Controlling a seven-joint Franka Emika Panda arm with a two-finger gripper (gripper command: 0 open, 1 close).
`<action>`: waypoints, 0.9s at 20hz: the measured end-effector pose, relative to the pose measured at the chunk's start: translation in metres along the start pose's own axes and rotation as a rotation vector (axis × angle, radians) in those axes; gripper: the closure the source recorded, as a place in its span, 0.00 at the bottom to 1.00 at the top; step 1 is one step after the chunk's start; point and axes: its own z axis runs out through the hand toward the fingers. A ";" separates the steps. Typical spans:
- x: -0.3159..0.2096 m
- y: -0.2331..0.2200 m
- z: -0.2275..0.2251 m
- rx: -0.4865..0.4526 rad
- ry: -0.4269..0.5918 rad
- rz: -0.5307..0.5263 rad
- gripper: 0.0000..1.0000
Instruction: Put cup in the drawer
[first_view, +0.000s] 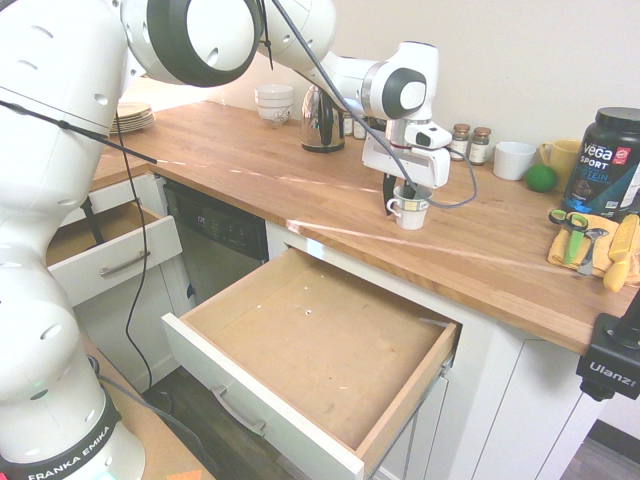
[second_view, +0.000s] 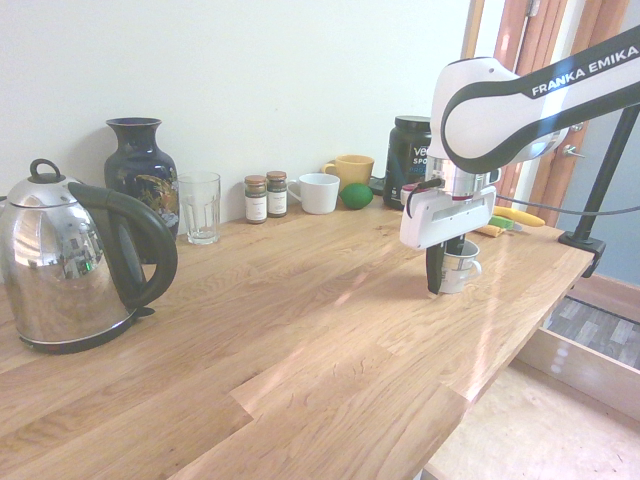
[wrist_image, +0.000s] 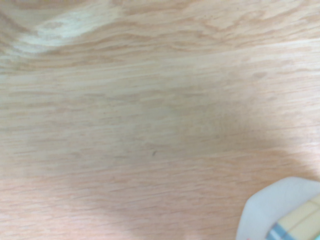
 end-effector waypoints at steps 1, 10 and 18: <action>0.000 0.000 0.000 0.000 0.000 0.000 1.00; -0.001 -0.002 -0.005 0.009 0.008 -0.003 1.00; -0.002 -0.002 -0.006 0.010 0.010 -0.004 1.00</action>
